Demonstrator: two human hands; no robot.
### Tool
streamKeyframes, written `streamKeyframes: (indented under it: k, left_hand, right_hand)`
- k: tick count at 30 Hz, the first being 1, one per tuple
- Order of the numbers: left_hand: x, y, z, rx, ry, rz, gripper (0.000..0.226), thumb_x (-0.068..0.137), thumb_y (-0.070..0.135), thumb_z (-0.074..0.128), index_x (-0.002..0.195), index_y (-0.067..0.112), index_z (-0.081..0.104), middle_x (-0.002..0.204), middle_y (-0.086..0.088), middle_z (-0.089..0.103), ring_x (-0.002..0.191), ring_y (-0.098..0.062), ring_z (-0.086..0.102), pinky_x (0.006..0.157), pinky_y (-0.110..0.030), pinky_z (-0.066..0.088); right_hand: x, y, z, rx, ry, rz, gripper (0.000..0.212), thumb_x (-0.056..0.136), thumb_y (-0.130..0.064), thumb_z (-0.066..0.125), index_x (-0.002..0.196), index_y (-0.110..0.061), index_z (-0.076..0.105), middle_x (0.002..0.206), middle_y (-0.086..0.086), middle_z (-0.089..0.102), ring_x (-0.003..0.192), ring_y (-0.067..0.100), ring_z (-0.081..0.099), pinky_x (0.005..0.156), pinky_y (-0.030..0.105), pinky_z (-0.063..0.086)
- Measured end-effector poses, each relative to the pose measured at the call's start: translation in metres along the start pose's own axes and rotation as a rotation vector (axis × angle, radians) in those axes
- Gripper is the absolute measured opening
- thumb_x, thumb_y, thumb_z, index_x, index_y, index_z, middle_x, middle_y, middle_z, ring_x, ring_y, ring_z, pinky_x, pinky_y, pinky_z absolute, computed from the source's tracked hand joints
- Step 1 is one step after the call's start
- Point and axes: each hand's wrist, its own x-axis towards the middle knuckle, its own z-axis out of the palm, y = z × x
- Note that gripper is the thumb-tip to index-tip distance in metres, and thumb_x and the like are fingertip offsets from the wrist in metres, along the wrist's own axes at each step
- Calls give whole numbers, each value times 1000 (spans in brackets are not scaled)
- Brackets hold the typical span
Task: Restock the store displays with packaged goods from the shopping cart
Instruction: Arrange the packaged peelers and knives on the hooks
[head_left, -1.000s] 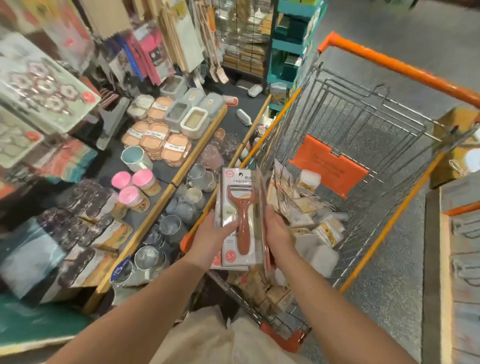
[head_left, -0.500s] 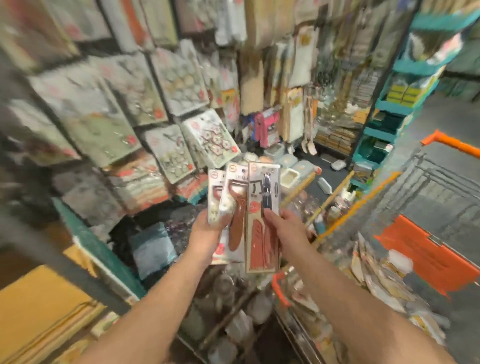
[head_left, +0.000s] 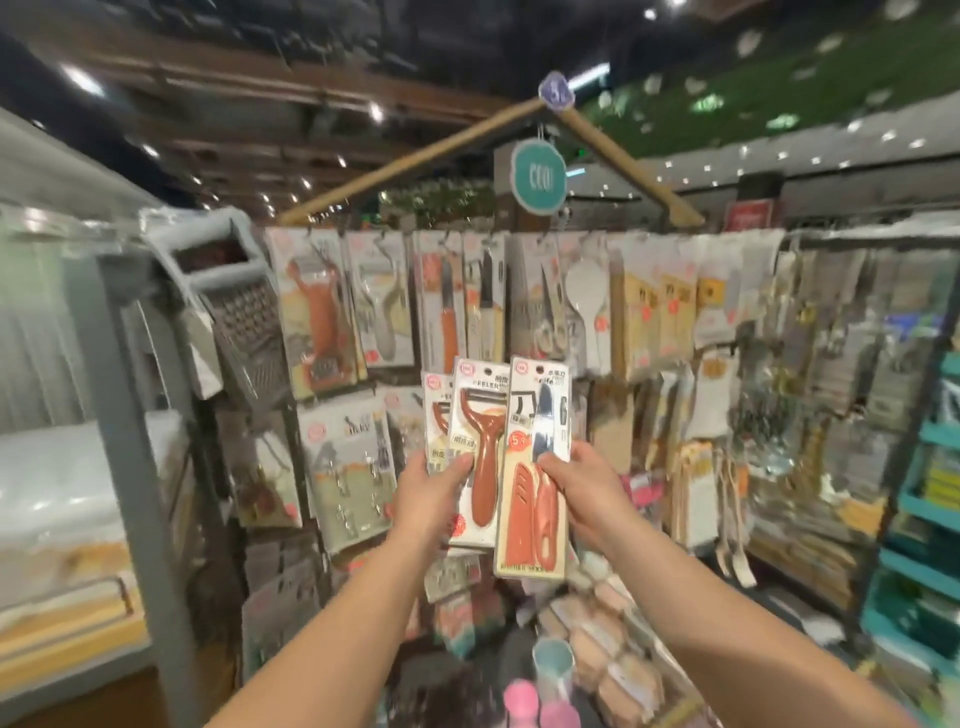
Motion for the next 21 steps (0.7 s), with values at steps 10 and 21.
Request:
streamKeyframes:
  k: [10, 21]
  left_hand:
    - [68, 50, 10, 39, 81, 68, 24, 93, 24, 66, 115, 17, 58, 100, 1, 71, 79, -13, 70, 58, -26, 51]
    - [117, 68, -8, 85, 209, 86, 26, 90, 28, 70, 112, 20, 60, 105, -5, 71, 93, -26, 70, 88, -49, 56]
  right_hand:
    - [117, -8, -2, -106, -40, -173, 58, 76, -54, 66, 126, -28, 55, 122, 2, 68, 109, 24, 67, 95, 52, 53]
    - [157, -67, -11, -144, 132, -234, 47, 92, -29, 64, 134, -14, 49, 114, 8, 66, 96, 27, 68, 84, 40, 55]
